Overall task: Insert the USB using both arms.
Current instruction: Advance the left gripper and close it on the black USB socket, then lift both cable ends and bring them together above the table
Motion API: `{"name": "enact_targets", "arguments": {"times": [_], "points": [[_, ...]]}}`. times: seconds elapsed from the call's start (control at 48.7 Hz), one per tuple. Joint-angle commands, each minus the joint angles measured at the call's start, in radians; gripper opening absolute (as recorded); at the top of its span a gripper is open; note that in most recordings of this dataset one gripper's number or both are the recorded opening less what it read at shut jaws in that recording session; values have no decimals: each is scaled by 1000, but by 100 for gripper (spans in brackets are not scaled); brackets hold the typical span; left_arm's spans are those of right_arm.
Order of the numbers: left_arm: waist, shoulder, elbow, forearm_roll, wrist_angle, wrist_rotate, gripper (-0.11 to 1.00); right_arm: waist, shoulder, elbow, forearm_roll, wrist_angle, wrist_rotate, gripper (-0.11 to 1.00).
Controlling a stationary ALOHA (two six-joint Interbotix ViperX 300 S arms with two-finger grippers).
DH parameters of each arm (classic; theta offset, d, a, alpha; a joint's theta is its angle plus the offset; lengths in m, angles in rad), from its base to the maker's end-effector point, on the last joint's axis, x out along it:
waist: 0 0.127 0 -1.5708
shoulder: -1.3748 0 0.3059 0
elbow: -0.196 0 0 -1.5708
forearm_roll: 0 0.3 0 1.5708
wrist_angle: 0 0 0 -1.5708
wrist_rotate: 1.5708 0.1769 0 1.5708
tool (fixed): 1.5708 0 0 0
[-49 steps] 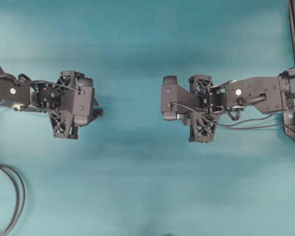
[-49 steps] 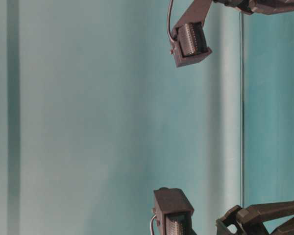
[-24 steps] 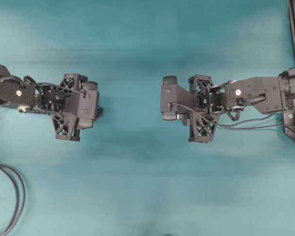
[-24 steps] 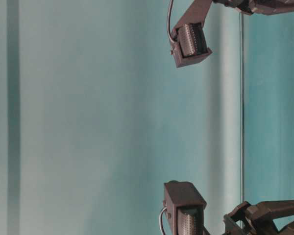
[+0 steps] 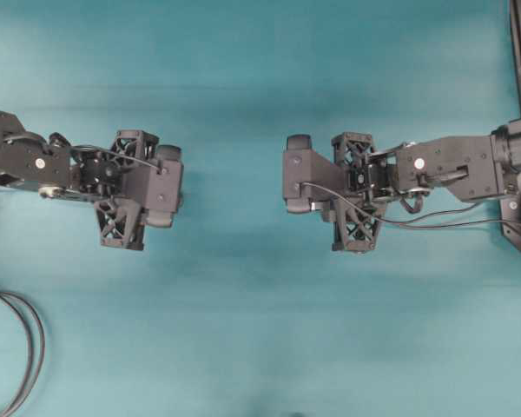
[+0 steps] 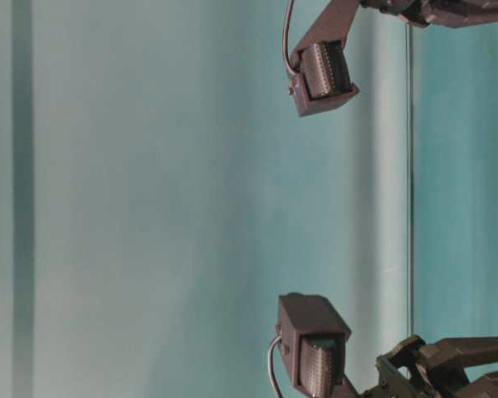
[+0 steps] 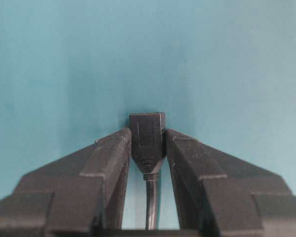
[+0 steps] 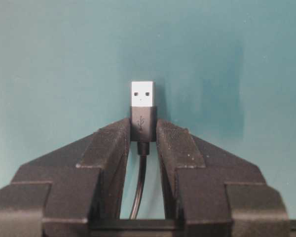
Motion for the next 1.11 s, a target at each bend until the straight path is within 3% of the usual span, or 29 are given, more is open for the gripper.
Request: {"name": "enact_targets", "arguments": {"times": [0.0, 0.144, 0.205, 0.369, 0.534, 0.657, 0.862, 0.985, 1.088], "points": [[-23, -12, -2, -5, 48, -5, 34, 0, -21, -20, -3, 3, -2, 22], [-28, -46, -28, -8, 86, -23, 34, 0, -60, -18, -3, 26, -3, 20], [-32, -64, -40, -18, 86, -43, 28, 0, -81, -21, -3, 35, -3, 20], [-35, -150, -52, -32, 86, -193, 28, 0, -170, -18, -14, 54, -5, 20], [0, -249, -75, -61, 245, -407, 28, 14, -264, -18, -124, 97, -3, 20], [18, -331, -81, -83, 293, -413, 28, 18, -307, -25, -184, 164, -3, 20], [104, -460, -75, -268, 270, -400, 28, 31, -351, -18, -301, 189, 0, 20], [129, -509, -63, -351, 267, -368, 28, 32, -354, -25, -368, 186, 0, 20], [144, -526, -63, -449, 272, -337, 28, 32, -356, -32, -428, 183, 3, 20]]}}
